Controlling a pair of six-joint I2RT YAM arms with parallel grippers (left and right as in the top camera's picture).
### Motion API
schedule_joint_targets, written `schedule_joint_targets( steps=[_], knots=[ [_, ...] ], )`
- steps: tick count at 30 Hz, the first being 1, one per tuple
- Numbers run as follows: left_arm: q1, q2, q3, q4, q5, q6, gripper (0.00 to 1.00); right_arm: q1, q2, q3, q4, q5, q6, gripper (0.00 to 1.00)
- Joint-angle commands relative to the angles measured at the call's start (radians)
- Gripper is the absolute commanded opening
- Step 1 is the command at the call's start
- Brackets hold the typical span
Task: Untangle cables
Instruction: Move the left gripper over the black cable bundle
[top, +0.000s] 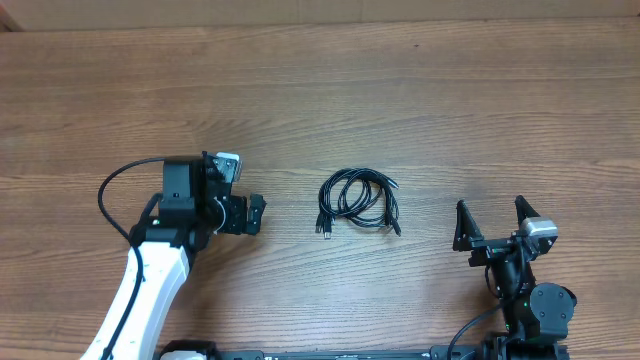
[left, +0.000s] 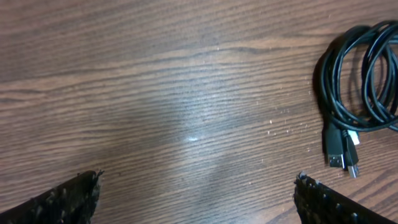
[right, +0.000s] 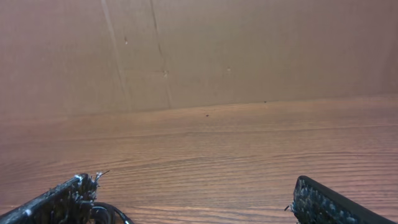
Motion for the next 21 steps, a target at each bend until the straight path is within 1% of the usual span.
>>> schedule_joint_targets(
  steps=[1,21],
  knots=[
    [0.009,0.043,0.051,-0.009,0.022,0.023,1.0,-0.001,-0.01,-0.01,0.003,0.01,0.003,1.0],
    [-0.011,0.051,0.056,0.012,0.019,0.022,1.0,-0.001,-0.01,-0.01,0.003,0.01,0.003,1.0]
  ],
)
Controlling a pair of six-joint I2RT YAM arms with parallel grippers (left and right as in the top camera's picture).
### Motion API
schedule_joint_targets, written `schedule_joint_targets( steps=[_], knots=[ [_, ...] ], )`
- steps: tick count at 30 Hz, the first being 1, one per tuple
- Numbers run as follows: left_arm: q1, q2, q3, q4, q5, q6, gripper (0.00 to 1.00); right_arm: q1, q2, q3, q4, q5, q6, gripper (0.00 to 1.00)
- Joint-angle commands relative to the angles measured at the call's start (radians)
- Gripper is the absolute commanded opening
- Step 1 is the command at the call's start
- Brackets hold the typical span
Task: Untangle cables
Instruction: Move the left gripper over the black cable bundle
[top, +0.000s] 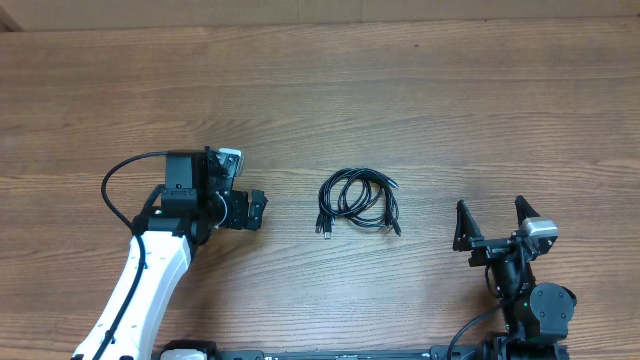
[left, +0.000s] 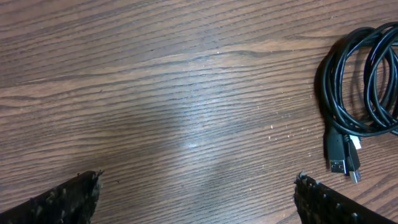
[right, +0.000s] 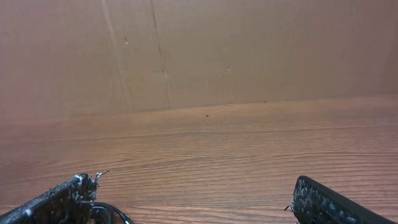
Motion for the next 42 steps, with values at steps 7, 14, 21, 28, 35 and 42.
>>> schedule_joint_targets(
  steps=[7,14,21,28,35,42],
  knots=[
    [-0.008,0.005,0.029,0.011,0.016,0.019,1.0,-0.001,-0.01,-0.01,0.003,0.01,0.003,1.0],
    [-0.008,0.005,0.029,0.028,0.016,0.019,1.0,-0.001,-0.01,-0.01,0.003,0.01,0.003,1.0],
    [-0.008,0.005,0.029,0.028,0.015,0.02,1.0,-0.001,-0.01,-0.01,0.003,0.01,0.003,1.0],
    [-0.008,0.005,0.029,0.04,0.016,0.019,1.0,-0.001,-0.01,-0.01,0.003,0.01,0.003,1.0],
    [-0.008,0.005,0.029,0.041,0.017,0.005,1.0,-0.001,-0.01,-0.01,0.003,0.01,0.003,1.0],
    [-0.01,0.005,0.047,0.011,0.102,0.005,1.0,-0.001,-0.01,-0.01,0.003,0.01,0.003,1.0]
  ],
)
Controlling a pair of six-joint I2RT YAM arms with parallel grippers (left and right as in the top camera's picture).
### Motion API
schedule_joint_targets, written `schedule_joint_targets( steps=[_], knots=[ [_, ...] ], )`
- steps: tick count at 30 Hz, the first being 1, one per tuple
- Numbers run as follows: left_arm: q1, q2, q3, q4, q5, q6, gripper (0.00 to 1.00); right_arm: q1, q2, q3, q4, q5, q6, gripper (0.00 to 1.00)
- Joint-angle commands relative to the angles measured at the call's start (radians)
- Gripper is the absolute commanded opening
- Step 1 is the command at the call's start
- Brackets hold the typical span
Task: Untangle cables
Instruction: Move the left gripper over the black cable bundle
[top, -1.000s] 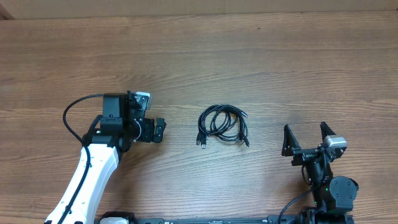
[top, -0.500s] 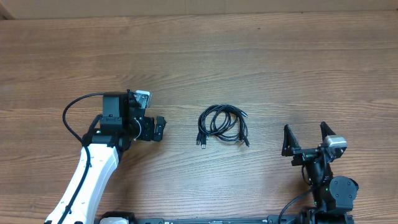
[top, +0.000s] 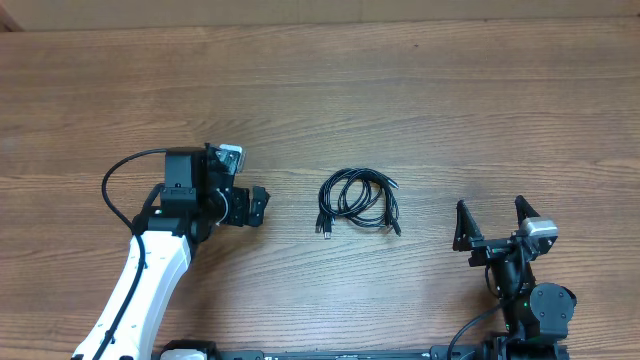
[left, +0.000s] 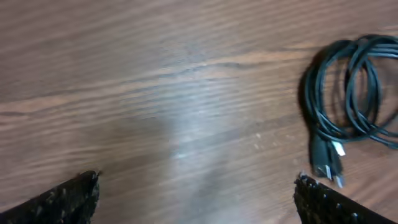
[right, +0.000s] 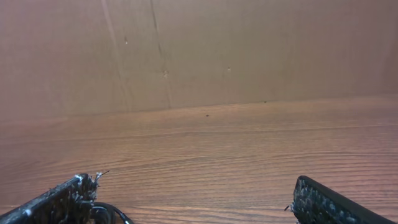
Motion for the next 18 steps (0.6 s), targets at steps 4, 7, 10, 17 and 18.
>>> schedule_joint_targets(
  steps=[4,7,10,17,18],
  knots=[
    [-0.034,0.005,0.14,-0.134,0.066,0.055,1.0,-0.001,-0.01,-0.01,0.003,0.01,0.003,1.0],
    [-0.063,0.005,0.222,-0.209,0.029,0.074,0.99,-0.001,-0.01,-0.01,0.003,0.01,0.003,1.0],
    [-0.108,0.005,0.306,-0.279,-0.001,0.095,1.0,-0.001,-0.01,-0.01,0.003,0.01,0.003,1.0],
    [-0.193,0.005,0.379,-0.344,0.0,0.108,0.99,-0.001,-0.01,-0.01,0.003,0.01,0.003,1.0],
    [-0.207,0.005,0.381,-0.346,0.0,0.107,1.0,-0.001,-0.01,-0.01,0.003,0.01,0.003,1.0]
  ],
)
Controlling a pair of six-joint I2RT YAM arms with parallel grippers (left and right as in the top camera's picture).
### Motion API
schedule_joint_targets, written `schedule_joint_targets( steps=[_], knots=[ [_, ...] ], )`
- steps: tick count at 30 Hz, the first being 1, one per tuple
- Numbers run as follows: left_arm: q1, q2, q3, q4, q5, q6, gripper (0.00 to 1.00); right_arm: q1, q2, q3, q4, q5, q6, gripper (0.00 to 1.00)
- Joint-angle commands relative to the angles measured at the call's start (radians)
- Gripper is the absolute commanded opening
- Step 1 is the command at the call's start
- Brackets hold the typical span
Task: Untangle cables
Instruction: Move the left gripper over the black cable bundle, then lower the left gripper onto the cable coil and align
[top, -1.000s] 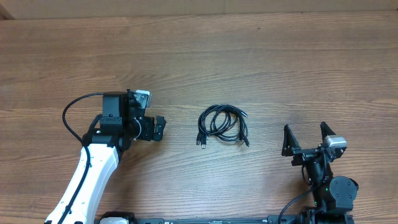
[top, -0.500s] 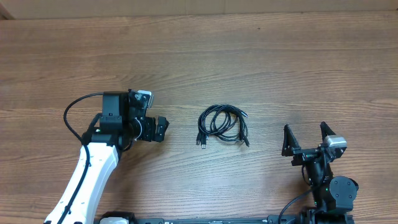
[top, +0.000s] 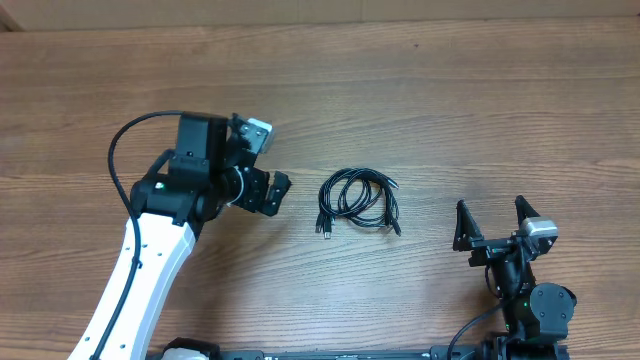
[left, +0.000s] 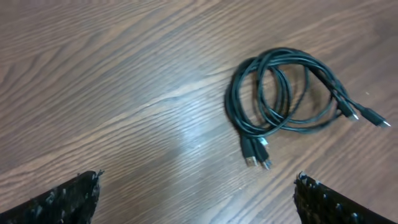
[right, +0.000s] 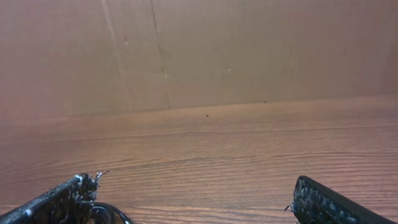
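Note:
A bundle of thin black cables (top: 358, 201) lies coiled and tangled at the table's middle, its plugs sticking out at the lower left and right. The left wrist view shows the whole coil (left: 281, 93) ahead of the fingers. My left gripper (top: 276, 193) is open just left of the coil, raised above the wood, nothing between its fingers (left: 59, 199). My right gripper (top: 493, 223) stands open near the front right, well apart from the cables; a bit of black cable (right: 109, 213) shows at the bottom left of its view.
The wooden table (top: 450, 90) stretches wide around the coil. A brown cardboard wall (right: 217, 50) stands beyond the far edge. The left arm's own black cable (top: 125, 150) loops out at its left side.
My left gripper has moved right and farther from the front edge, closer to the coil, and turned; its camera now takes in the whole coil. The right arm and the cables have not moved.
My left gripper stood open left of the coil, with only the coil's left edge in its view. It stayed nearly in place through the two later moments, drifting slightly. Now it sits close beside the coil. The right gripper has stayed open and still throughout.

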Motion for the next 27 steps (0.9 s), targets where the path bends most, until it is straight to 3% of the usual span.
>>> schedule_joint_targets(
  steps=[1,5,10,27],
  knots=[
    [-0.059,0.002,0.033,-0.014,-0.006,0.031,0.99,-0.001,-0.01,-0.01,0.003,0.01,0.003,1.0],
    [-0.209,0.002,0.033,-0.045,-0.01,0.087,1.0,-0.001,-0.01,-0.01,0.003,0.01,0.003,1.0],
    [-0.299,0.002,0.033,-0.031,-0.019,0.108,1.0,-0.001,-0.01,-0.01,0.003,0.01,0.003,1.0],
    [-0.315,0.002,0.033,-0.009,-0.018,0.074,1.0,-0.001,-0.01,-0.01,0.003,0.01,0.003,1.0]
  ],
)
